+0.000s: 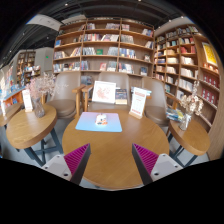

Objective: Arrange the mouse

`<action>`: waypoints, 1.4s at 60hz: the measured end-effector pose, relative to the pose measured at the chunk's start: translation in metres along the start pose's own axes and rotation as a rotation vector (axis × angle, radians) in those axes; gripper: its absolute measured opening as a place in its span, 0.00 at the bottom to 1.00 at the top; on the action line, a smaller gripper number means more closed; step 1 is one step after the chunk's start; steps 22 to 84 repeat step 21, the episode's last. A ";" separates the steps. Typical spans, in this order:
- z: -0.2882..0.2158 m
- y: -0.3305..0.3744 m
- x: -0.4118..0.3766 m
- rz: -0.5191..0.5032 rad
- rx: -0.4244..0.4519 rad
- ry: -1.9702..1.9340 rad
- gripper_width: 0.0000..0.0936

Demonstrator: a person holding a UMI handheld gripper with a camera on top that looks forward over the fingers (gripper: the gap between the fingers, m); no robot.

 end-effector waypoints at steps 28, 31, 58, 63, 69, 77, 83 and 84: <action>0.015 0.060 0.014 -0.018 0.027 -0.027 0.91; 0.015 0.060 0.014 -0.018 0.027 -0.027 0.91; 0.015 0.060 0.014 -0.018 0.027 -0.027 0.91; 0.015 0.060 0.014 -0.018 0.027 -0.027 0.91; 0.015 0.060 0.014 -0.018 0.027 -0.027 0.91; 0.015 0.060 0.014 -0.018 0.027 -0.027 0.91; 0.015 0.060 0.014 -0.018 0.027 -0.027 0.91; 0.015 0.060 0.014 -0.018 0.027 -0.027 0.91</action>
Point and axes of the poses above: the point between the fingertips, and its own axes, seen from behind it with the camera up: x to the right, z down, y backward, against the way the camera looks, the point moved 3 cm from there along y, backward, against the way the camera looks, and after that the axes turned 14 degrees about -y, right-handed, at the moved point
